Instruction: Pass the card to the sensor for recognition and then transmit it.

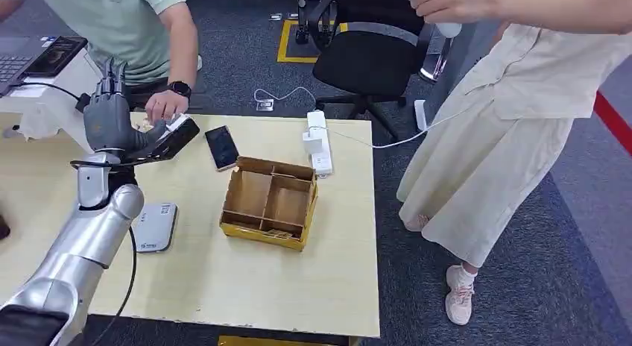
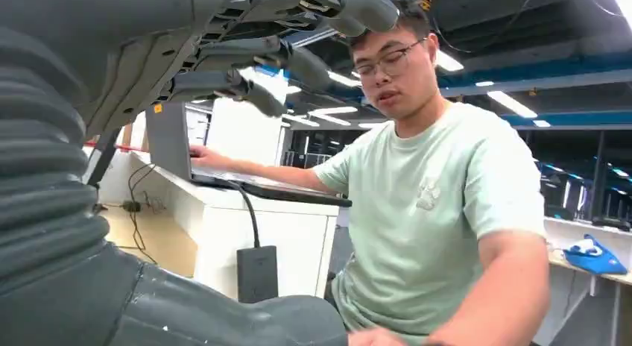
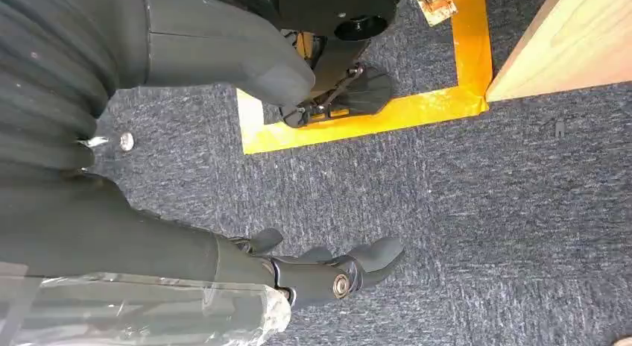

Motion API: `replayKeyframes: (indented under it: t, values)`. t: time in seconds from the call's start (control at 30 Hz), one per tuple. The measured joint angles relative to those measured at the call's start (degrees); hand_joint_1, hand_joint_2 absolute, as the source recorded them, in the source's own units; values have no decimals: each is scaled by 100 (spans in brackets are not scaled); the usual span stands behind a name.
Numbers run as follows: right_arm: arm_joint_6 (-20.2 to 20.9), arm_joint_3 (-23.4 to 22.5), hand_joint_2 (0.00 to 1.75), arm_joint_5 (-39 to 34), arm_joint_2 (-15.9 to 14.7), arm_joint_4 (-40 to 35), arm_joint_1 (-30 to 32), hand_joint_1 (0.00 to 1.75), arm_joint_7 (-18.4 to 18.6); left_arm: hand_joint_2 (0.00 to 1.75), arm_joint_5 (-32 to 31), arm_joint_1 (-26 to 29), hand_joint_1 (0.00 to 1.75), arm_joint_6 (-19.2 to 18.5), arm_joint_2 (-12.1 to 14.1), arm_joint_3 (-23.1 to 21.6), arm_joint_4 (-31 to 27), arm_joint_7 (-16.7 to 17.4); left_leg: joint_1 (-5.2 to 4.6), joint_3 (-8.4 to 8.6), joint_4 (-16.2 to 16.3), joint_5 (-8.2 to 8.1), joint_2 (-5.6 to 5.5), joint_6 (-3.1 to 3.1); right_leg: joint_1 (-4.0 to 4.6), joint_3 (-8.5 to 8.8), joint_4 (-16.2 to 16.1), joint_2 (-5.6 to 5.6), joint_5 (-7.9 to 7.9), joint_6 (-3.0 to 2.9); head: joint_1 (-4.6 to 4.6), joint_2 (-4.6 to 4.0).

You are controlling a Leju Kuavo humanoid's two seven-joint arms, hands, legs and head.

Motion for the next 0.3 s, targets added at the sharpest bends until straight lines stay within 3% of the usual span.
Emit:
replayKeyframes:
  t: [0.3]
  values:
    - [-4,4,175,-33,0,0,4,0,-2,175,138,256,0,194,98,251,-214,-127,1,1,0,0,1,0,0,-1,0,2,0,0,-2,0]
